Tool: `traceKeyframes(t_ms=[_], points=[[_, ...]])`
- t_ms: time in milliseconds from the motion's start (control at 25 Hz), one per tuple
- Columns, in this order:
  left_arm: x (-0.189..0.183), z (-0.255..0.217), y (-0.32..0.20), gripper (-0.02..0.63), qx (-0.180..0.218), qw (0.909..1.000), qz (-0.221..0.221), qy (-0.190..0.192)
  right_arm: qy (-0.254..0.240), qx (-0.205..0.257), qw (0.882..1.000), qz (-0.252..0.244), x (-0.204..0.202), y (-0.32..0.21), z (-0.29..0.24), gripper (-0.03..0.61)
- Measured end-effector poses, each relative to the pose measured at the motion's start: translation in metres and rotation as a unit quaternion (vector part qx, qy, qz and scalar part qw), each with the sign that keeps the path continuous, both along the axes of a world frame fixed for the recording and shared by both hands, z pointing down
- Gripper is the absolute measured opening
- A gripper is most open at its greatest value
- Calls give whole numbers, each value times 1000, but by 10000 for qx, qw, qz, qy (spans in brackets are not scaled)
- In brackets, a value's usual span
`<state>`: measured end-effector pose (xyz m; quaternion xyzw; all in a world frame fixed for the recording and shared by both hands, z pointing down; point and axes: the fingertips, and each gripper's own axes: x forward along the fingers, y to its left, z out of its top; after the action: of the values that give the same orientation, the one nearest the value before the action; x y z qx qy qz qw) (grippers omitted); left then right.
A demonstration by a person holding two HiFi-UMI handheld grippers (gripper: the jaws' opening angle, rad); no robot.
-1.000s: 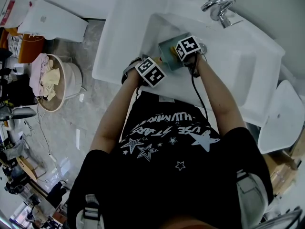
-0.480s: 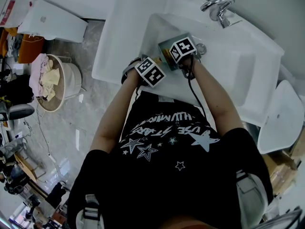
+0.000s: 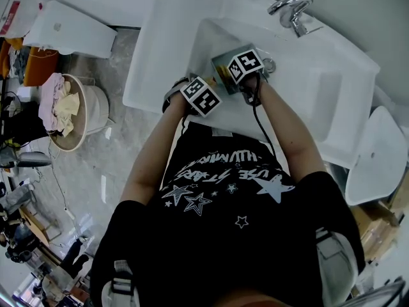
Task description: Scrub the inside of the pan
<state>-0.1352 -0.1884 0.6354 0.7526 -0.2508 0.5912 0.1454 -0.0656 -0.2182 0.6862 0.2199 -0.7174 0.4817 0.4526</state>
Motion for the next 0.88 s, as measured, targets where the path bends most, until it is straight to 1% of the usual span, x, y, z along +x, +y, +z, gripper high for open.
traceKeyframes(t_ms=[120, 280, 480, 600, 720, 800, 880], points=[[0, -1, 1, 144, 2, 10000, 10, 11, -57, 21, 9998, 210, 14, -5, -5, 78], [2, -2, 1, 144, 19, 10000, 11, -1, 101, 241, 9991, 343, 45, -22, -11, 77], [0, -2, 0, 144, 29, 10000, 14, 0, 633, 512, 9952, 548, 91, -42, -9, 77], [1, -2, 0, 144, 32, 10000, 14, 4, 1000, 573, 9914, 620, 115, -47, -3, 77], [1, -4, -2, 144, 46, 10000, 7, 20, 1289, 594, 9866, 801, 131, -50, 3, 77], [-1, -4, -3, 146, 43, 10000, 3, 22, 1510, 668, 9834, 752, 136, -51, 8, 77], [-1, -3, -3, 144, 40, 10000, 4, 22, 1712, 787, 9808, 509, 134, -48, 14, 77]])
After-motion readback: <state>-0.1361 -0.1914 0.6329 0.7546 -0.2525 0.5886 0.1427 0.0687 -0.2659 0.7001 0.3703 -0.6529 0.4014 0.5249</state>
